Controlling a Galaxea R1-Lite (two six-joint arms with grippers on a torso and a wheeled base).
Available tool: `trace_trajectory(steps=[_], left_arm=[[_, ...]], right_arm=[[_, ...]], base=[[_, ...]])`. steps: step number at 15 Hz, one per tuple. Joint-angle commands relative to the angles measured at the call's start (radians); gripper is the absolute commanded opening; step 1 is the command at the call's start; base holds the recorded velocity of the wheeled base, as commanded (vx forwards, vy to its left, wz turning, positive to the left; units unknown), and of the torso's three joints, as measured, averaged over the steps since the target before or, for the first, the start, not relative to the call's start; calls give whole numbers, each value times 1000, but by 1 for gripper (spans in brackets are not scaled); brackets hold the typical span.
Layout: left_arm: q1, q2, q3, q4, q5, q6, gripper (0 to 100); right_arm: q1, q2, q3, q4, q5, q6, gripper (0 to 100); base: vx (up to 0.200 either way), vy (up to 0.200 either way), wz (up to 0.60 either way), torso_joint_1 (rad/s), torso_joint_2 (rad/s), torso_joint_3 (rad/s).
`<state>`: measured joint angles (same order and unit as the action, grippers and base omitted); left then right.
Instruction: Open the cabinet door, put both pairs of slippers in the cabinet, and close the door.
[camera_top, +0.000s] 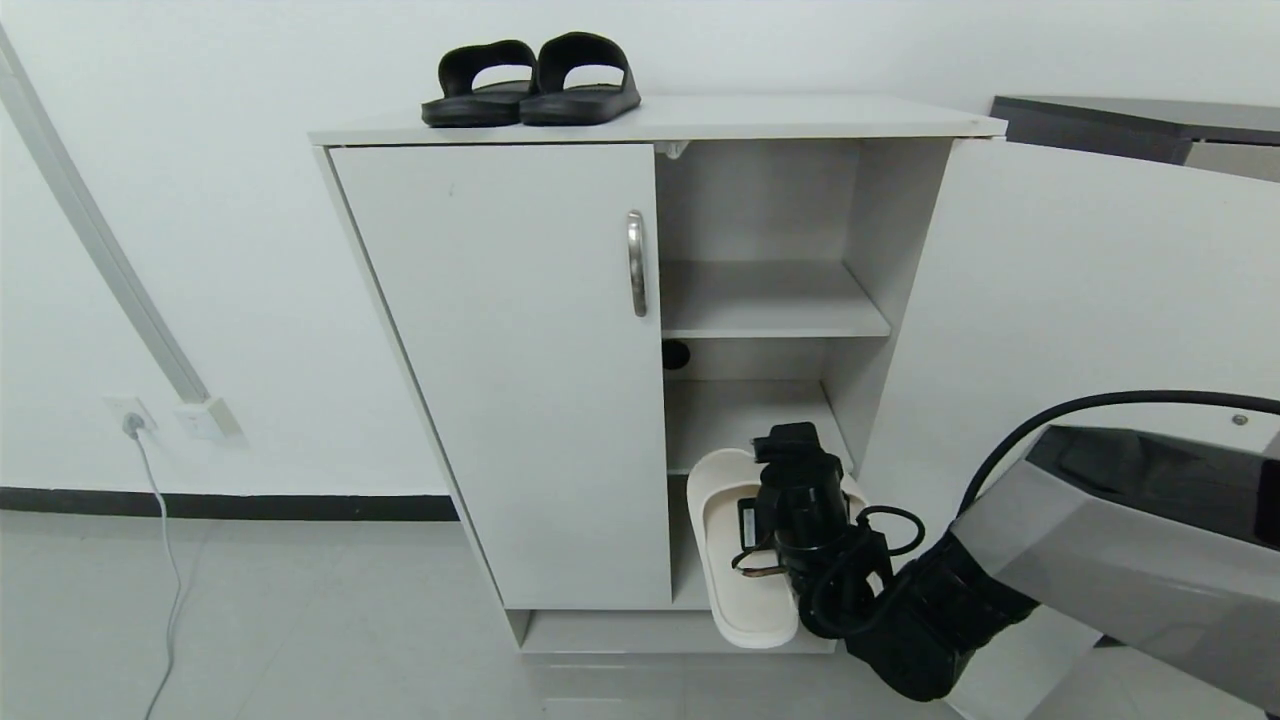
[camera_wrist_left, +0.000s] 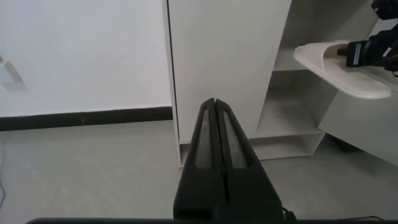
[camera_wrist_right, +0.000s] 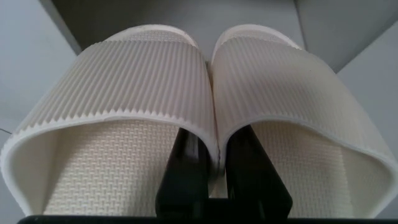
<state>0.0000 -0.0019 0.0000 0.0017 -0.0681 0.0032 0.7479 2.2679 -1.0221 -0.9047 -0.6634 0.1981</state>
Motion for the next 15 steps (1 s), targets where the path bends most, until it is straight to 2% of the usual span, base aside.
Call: trace_trajectory(steps=[1,7,9,12,15], left_arm=[[0,2,0,0,1,0,0],[0,2,0,0,1,-2,0],[0,2,0,0,1,-2,0],[0,2,0,0,1,-2,0],[0,2,0,0,1,0,0]], right_arm=[[-1,44,-35,18,2,0,0],[-10,50,-70,17,-16,6,0],[-10,67,-69,-88,-73,-29,0],[-21,124,-64,-280,-74,-121,0],[-21,122,-62,-284,-73,-123,0]], base=[[0,0,0,7,2,-178],[0,0,0,6,3,-193],[0,0,0,7,2,-163],[0,0,0,0,0,0],[0,0,0,0,0,0]])
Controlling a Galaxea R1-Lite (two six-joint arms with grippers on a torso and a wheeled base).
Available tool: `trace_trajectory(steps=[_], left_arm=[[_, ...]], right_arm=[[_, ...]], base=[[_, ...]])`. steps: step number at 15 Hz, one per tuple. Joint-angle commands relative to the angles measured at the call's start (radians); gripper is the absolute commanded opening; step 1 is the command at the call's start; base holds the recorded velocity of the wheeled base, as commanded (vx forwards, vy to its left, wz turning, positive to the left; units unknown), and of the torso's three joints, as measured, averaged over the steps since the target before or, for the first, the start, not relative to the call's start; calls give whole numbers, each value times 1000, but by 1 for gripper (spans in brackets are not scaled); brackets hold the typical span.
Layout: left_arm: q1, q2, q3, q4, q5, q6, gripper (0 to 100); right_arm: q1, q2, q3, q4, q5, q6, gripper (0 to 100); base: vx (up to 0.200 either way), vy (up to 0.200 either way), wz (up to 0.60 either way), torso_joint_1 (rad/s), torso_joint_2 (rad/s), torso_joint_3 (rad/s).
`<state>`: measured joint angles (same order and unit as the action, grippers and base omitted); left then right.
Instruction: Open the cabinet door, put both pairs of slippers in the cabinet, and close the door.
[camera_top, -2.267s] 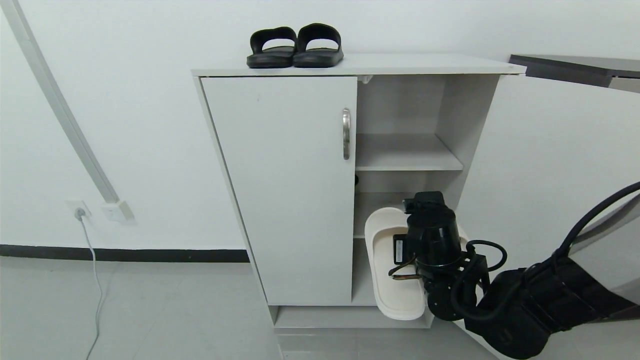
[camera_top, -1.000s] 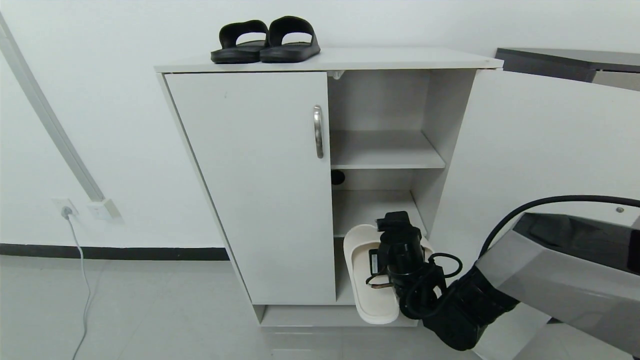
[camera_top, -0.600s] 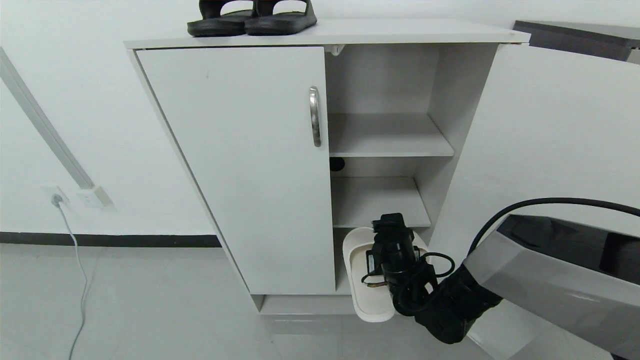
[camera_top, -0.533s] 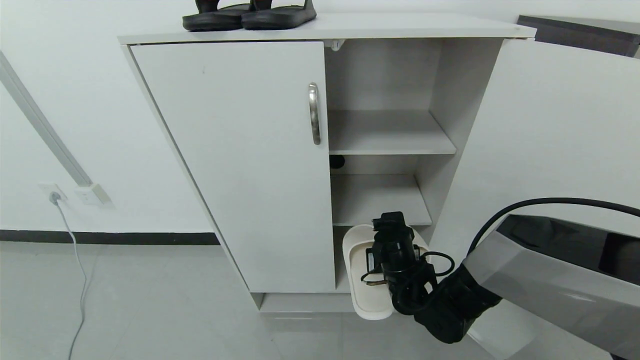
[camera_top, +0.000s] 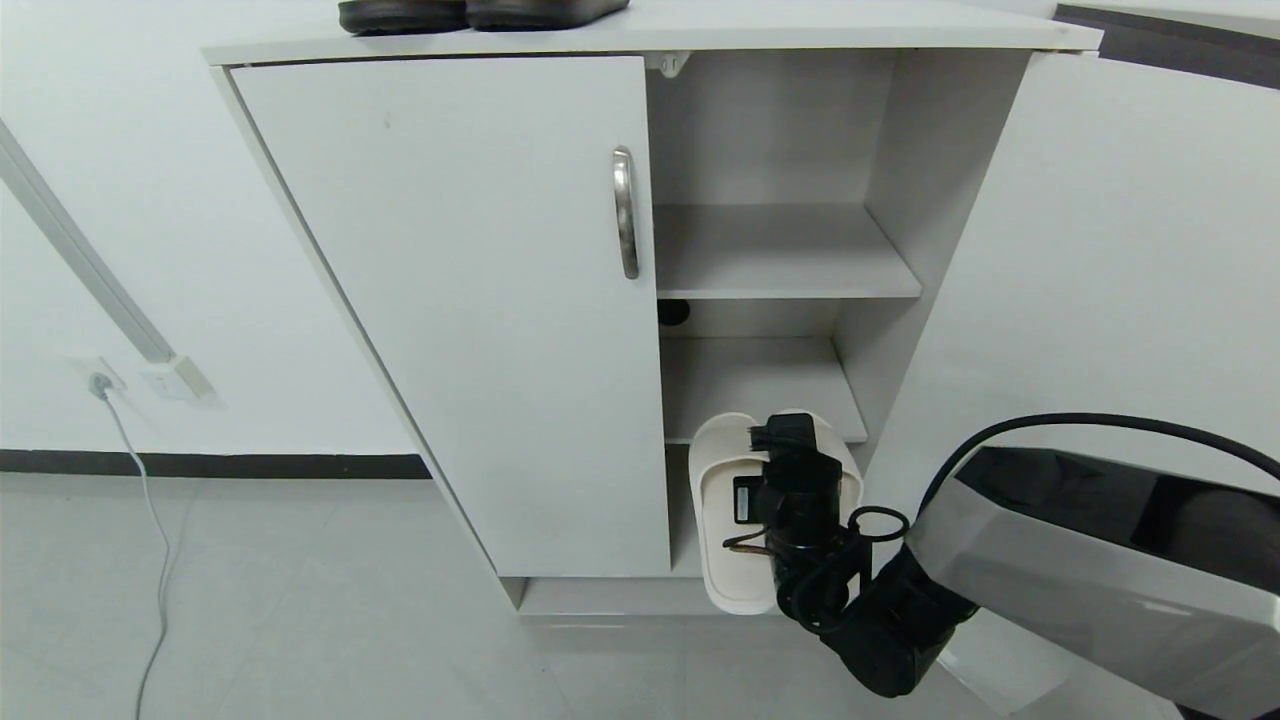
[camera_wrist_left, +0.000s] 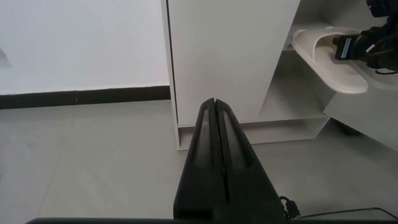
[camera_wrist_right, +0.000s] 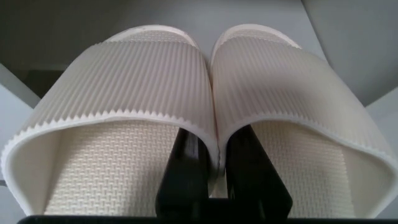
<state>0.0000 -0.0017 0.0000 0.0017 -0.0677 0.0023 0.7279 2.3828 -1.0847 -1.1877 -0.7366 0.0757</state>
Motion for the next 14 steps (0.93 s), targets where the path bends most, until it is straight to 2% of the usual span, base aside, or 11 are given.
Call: trace_trajectory(steps=[1,3,12,14], left_arm=[[0,2,0,0,0,1,0],[0,2,0,0,0,1,0],[0,2,0,0,0,-1,0],[0,2,0,0,0,-2,0]], right_arm=[[-1,7,0,-1,2,-1,0],[-2,9,0,0,2,-2,0],[-7,16,-4,0,6,-4,0],[-19,33,-11,0,37,-4,0]], base=[[0,0,0,0,0,0],[0,0,0,0,0,0],[200,0,0,2,3,0],[0,0,0,0,0,0]])
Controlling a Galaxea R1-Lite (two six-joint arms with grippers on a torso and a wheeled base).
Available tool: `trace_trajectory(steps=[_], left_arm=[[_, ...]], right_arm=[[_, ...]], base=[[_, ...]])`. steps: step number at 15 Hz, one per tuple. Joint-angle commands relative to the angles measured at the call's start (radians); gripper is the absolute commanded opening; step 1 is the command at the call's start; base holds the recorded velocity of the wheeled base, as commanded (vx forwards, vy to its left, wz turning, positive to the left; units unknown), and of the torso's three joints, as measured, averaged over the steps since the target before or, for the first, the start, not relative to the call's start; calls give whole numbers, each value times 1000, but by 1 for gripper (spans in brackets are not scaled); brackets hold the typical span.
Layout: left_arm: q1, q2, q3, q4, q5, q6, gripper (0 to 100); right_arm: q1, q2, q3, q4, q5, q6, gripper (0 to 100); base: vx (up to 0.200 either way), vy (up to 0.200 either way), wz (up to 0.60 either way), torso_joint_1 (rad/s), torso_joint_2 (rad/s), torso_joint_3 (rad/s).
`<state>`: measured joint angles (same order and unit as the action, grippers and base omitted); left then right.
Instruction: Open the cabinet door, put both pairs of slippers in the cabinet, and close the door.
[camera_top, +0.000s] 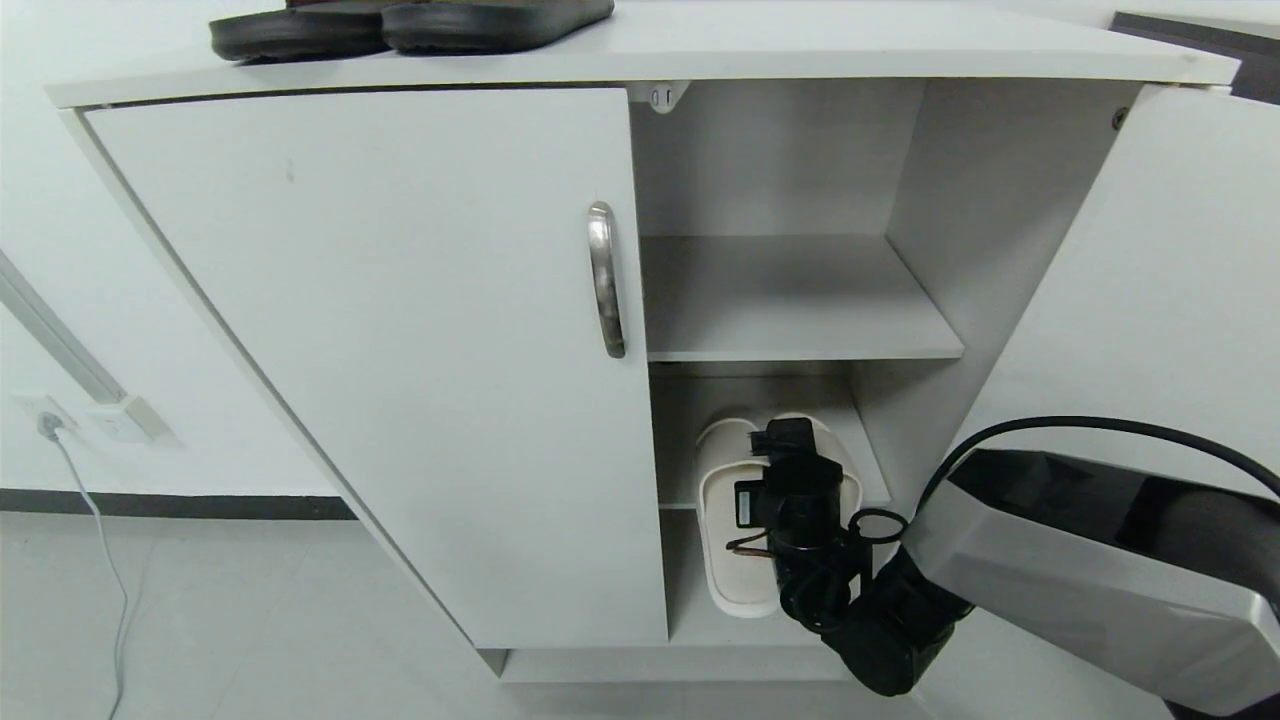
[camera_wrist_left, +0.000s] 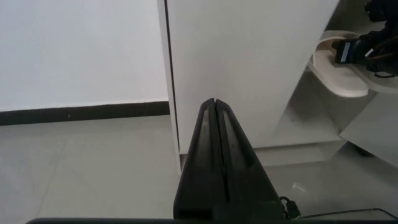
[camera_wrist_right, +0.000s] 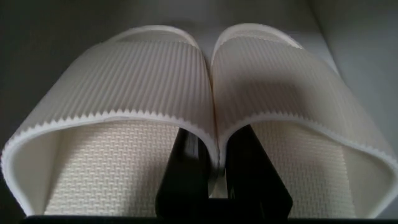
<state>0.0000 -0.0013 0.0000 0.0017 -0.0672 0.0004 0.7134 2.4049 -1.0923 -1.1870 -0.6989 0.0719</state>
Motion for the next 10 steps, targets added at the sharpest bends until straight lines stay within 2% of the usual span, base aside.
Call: trace_trajectory(steps=[1,5,10], left_arm=[[0,1,0,0,0,0,0],[0,1,0,0,-2,12,0],[0,1,0,1,-2,10,0]], right_arm=[[-20,31,-34,3,22,0,0],[-75,77,-150,61,59,0,0],[-94,148,-354,170,81,-1,0]], base=[[0,0,0,0,0,0],[0,0,0,0,0,0],[0,0,0,0,0,0]])
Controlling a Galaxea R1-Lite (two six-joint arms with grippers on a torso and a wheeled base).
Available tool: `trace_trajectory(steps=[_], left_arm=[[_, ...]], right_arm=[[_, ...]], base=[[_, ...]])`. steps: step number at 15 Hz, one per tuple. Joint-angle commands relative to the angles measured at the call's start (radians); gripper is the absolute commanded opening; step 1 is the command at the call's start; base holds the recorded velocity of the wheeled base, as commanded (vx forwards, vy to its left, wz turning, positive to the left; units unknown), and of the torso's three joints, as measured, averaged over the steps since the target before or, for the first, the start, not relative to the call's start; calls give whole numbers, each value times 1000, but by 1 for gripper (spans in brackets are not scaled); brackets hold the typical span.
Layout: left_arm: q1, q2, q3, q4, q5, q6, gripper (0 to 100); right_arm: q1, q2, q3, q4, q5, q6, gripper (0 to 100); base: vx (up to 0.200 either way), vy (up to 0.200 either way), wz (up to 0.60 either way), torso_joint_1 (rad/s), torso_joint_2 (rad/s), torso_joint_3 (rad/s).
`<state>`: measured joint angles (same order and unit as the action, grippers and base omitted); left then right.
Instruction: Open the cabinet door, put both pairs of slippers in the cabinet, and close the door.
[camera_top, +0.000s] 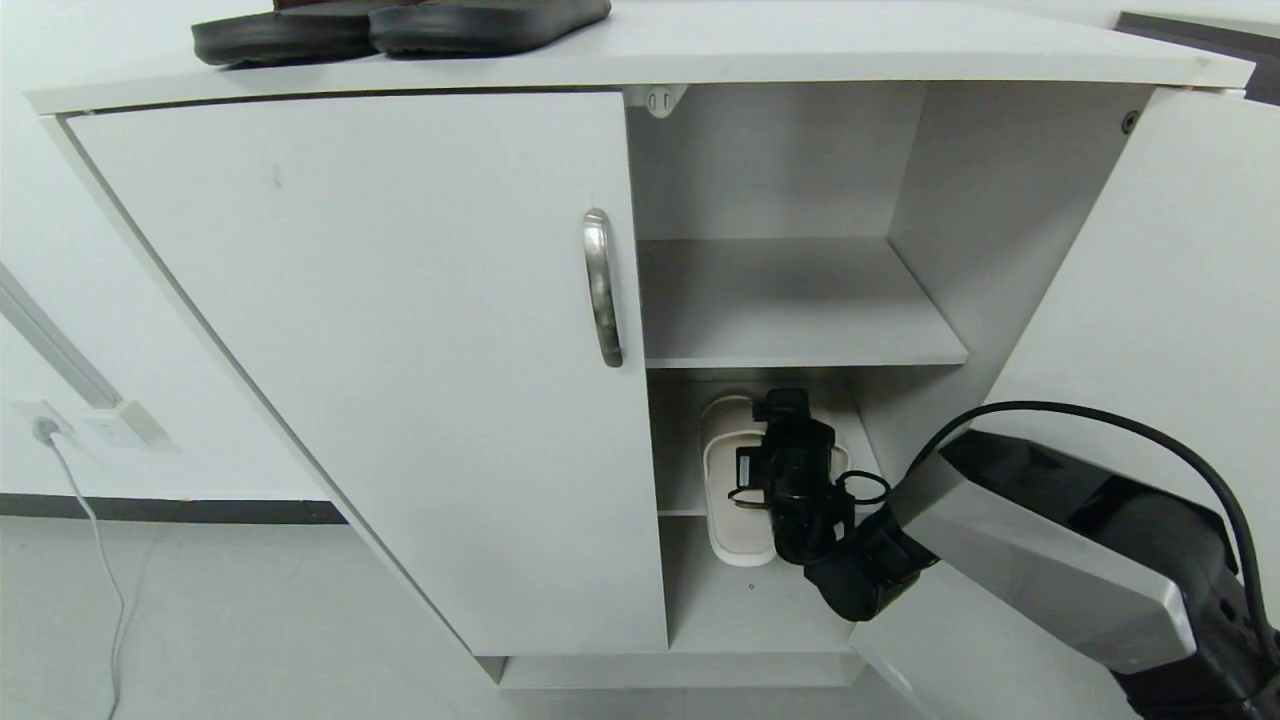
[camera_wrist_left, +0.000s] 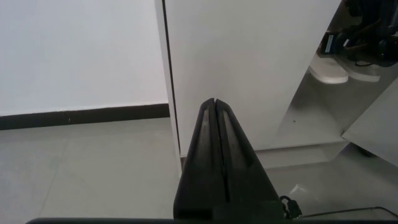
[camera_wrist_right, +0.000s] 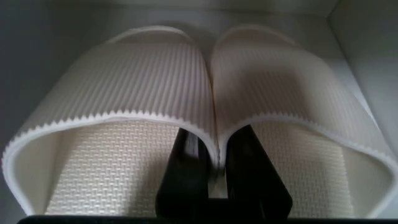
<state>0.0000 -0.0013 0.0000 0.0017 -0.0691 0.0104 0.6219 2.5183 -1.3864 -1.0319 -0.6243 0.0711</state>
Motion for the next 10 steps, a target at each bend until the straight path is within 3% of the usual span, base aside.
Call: trace_trajectory(steps=[1,10], left_arm=[[0,1,0,0,0,0,0],[0,1,0,0,0,-1,0]], right_arm=[[-5,42,-89,42,12,-2,0],[-53,50,-246,171,46,-34,0]], base=[[0,0,0,0,0,0],[0,0,0,0,0,0]])
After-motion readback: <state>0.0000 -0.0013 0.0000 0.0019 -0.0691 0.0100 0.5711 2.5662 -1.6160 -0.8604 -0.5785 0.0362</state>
